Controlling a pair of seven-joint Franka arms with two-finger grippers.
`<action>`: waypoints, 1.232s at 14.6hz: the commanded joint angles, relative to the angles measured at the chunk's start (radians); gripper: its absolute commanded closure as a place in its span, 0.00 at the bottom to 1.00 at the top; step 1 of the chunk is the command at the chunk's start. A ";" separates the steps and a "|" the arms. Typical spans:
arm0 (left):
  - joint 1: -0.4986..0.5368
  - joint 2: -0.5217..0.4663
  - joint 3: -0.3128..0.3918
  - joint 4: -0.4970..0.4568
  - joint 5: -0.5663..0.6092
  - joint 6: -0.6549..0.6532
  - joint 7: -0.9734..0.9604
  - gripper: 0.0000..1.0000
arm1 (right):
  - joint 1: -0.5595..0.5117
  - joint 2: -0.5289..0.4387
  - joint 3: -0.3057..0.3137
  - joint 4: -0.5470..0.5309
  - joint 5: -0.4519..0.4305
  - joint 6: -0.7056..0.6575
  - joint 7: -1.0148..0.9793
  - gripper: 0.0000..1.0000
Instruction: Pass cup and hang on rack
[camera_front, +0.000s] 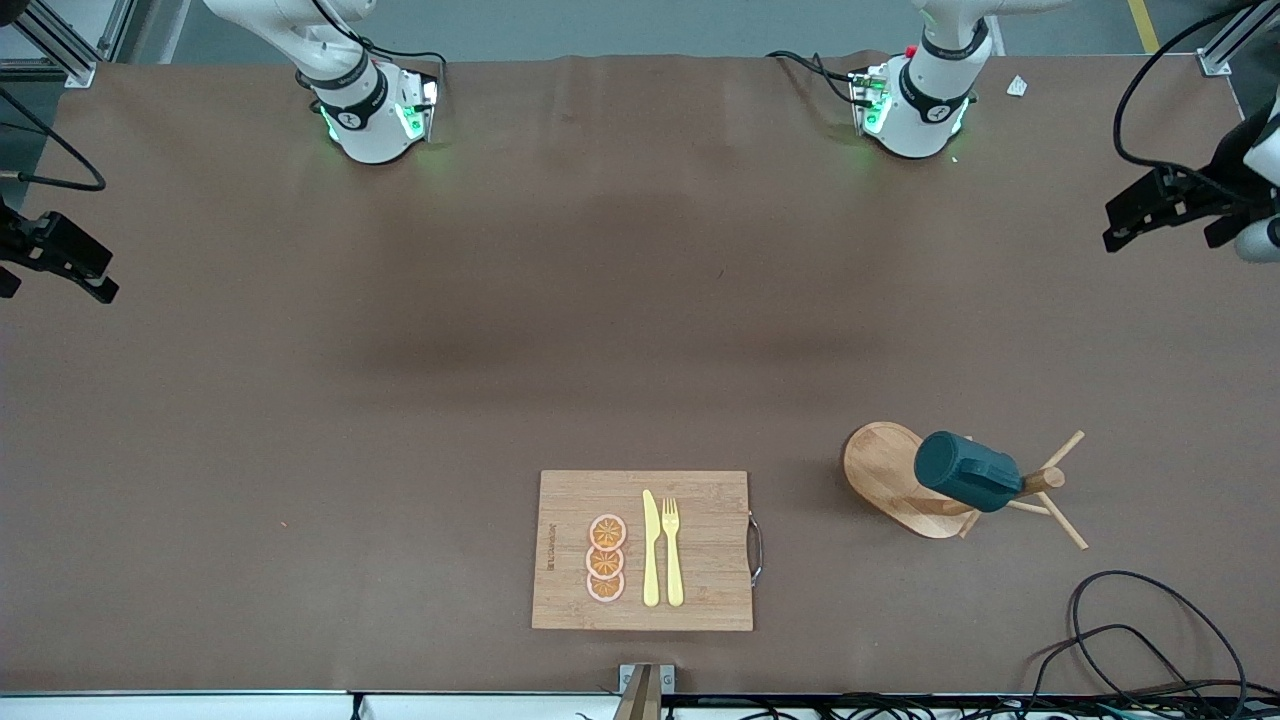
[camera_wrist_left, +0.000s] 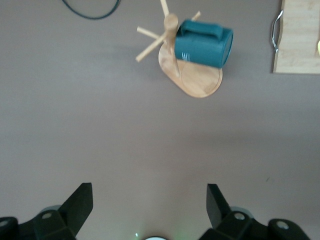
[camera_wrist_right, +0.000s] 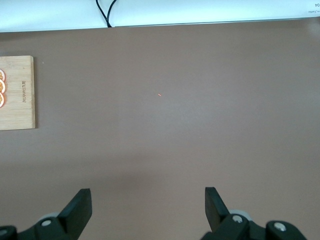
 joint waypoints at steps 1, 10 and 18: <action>-0.061 -0.075 0.042 -0.115 -0.010 0.031 0.006 0.00 | -0.020 -0.012 0.011 -0.012 0.020 0.008 -0.013 0.00; -0.026 -0.066 0.027 -0.146 -0.034 0.110 -0.002 0.00 | -0.020 -0.012 0.011 -0.012 0.021 0.008 -0.013 0.00; 0.033 -0.100 -0.028 -0.163 -0.030 0.061 0.003 0.00 | -0.022 -0.012 0.011 -0.012 0.021 0.008 -0.014 0.00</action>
